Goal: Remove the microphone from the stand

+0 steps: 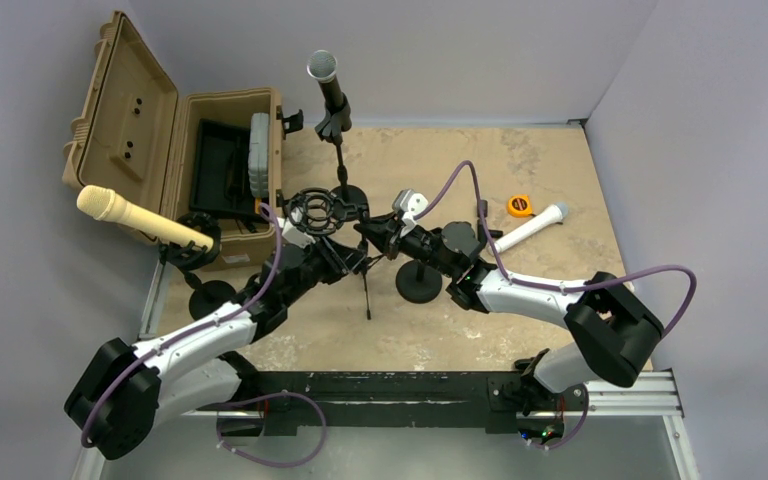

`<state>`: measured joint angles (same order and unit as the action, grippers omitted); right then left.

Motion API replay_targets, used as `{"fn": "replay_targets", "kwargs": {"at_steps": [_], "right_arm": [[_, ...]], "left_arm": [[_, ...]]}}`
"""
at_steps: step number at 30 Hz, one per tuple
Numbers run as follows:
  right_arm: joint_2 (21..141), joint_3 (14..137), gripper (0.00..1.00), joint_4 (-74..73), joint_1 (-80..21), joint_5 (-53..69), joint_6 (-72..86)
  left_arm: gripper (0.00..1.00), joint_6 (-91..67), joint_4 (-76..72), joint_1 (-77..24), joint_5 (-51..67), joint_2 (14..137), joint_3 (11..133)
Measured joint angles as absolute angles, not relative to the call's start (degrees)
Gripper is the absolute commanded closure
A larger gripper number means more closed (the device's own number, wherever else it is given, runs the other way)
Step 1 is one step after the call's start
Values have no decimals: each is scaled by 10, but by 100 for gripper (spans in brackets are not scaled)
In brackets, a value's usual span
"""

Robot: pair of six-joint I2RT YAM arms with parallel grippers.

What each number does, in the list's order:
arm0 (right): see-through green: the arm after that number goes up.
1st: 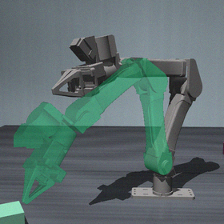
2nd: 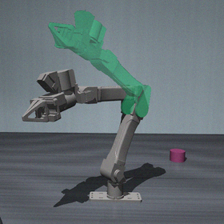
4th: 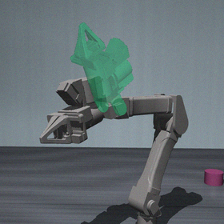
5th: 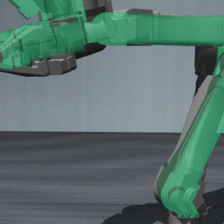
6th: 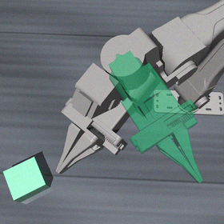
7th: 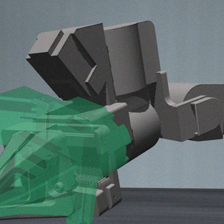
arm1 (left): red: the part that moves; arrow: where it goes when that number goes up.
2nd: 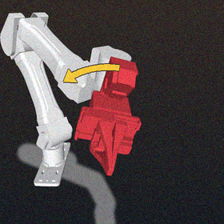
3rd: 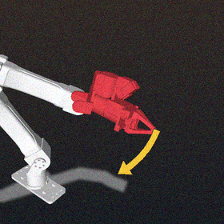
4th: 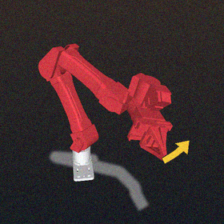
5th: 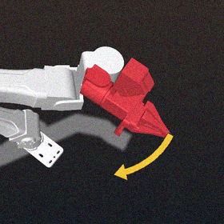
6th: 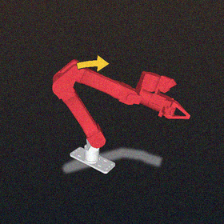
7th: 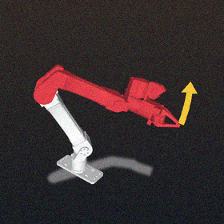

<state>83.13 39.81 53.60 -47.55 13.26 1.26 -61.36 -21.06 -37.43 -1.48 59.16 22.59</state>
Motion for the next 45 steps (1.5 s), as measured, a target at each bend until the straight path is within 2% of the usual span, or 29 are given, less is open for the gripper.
{"fn": "replay_targets", "kwargs": {"at_steps": [21,22,24,25,27,34,40,45], "right_arm": [[833,398,100,545,-475,161,8],[833,398,100,546,-475,161,8],[834,398,100,548,-475,161,8],[835,398,100,548,-475,161,8],[836,398,100,549,-474,160,7],[836,398,100,550,-475,161,7],[836,398,100,549,-475,160,8],[836,398,100,549,-475,160,8]], "left_arm": [[100,-982,-378,-353,23,611,131],[99,-995,-386,-353,22,612,127],[80,-1011,-397,-353,21,618,124],[74,-1014,-402,-353,22,622,124],[66,-1014,-408,-353,23,628,124],[51,-926,-341,-351,28,580,143],[51,-767,-217,-350,17,483,176],[54,-693,-194,-350,13,489,192]]}}
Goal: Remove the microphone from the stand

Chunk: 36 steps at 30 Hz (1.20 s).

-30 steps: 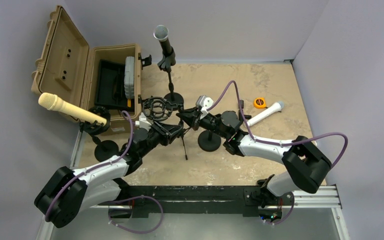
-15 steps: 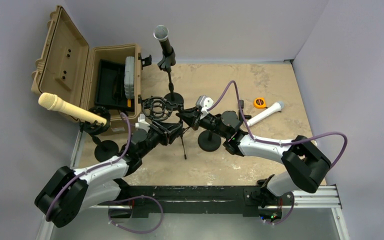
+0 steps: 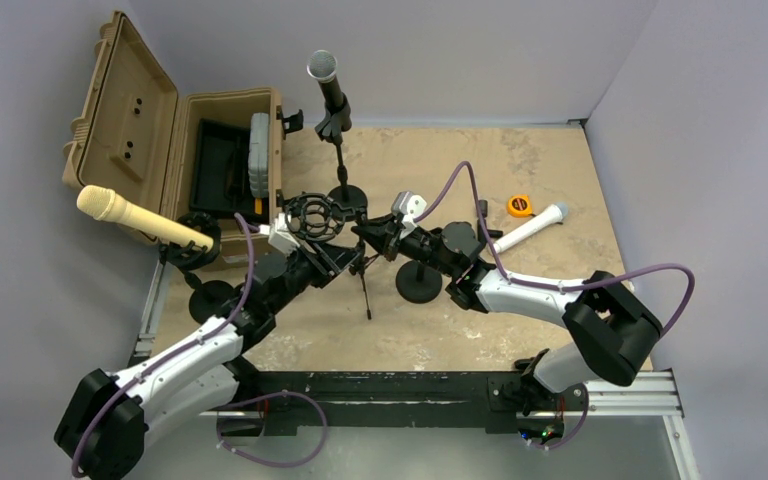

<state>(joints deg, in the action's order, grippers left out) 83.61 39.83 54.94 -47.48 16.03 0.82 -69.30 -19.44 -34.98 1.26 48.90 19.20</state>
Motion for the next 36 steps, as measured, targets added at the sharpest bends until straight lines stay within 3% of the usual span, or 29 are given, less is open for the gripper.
{"fn": "replay_targets", "kwargs": {"at_steps": [11,16,22,28,36], "right_arm": [[836,398,100,549,-475,161,8],[840,400,100,550,-474,159,8],[841,401,100,548,-471,155,10],[841,400,100,543,-469,149,6],[841,400,100,543,-465,127,-1]], "left_arm": [[58,-637,-227,-350,11,555,192],[72,-634,-249,-350,14,575,195],[100,-640,-262,-350,26,590,199],[100,-750,-326,-349,43,631,183],[100,-988,-592,-349,40,771,127]]}}
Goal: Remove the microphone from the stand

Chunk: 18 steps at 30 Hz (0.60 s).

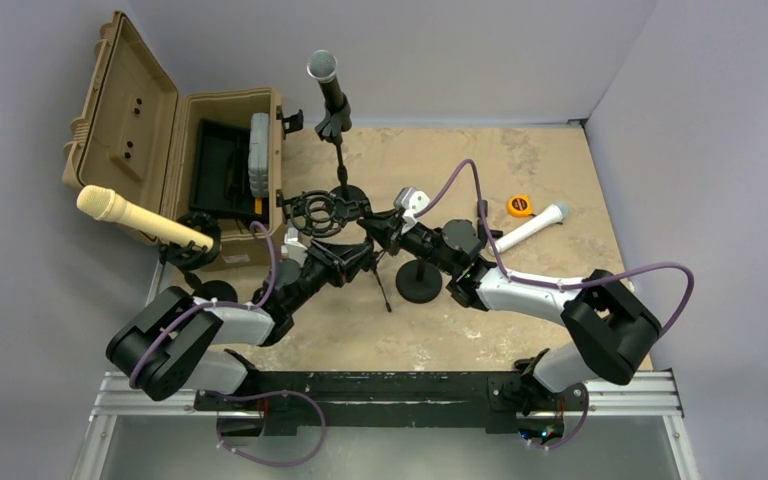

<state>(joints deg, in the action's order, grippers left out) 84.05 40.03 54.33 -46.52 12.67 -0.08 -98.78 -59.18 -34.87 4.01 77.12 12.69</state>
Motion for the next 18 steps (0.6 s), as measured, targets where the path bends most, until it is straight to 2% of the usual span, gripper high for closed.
{"fn": "replay_targets", "kwargs": {"at_steps": [3,4,7,9,13,18], "right_arm": [[841,400,100,544,-465,126,-3],[841,400,100,545,-465,126,-4],[841,400,100,545,-466,127,-4],[841,400,100,545,-466,128,-4],[841,400,100,545,-468,130,-4],[841,400,100,545,-472,133,0]], "left_arm": [[100,-1034,-624,-349,39,789,120],[95,-1041,-624,-349,38,789,119],[70,-1053,-627,-349,37,788,117],[63,-1054,-625,-349,38,787,117],[58,-1037,-609,-349,37,766,117],[56,-986,-544,-349,41,710,118]]}}
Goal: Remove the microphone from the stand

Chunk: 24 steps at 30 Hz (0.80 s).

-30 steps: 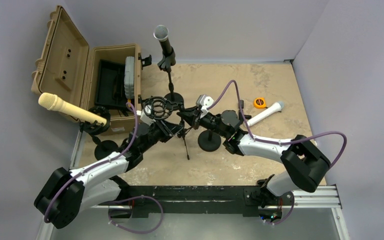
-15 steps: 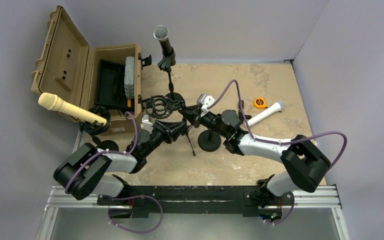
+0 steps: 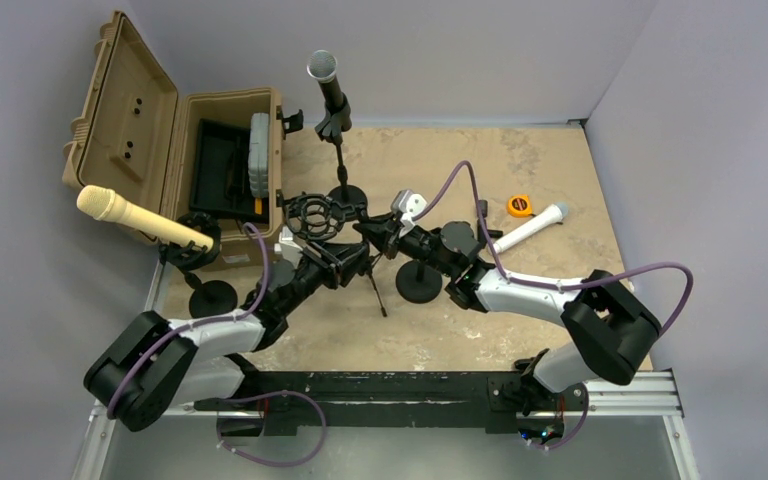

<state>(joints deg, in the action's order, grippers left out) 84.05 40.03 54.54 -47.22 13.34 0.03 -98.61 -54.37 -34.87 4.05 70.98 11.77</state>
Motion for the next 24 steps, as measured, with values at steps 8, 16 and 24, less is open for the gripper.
{"fn": "replay_targets", "kwargs": {"at_steps": [8,16,24], "right_arm": [[841,400,100,548,-478,148,8],[841,400,100,544,-478,147,8],[841,400,100,542,-477,146,8]], "left_arm": [[58,-888,-388,-349,40,598,130],[57,-782,-259,-349,29,580,189],[80,-737,-252,-349,17,588,197]]}}
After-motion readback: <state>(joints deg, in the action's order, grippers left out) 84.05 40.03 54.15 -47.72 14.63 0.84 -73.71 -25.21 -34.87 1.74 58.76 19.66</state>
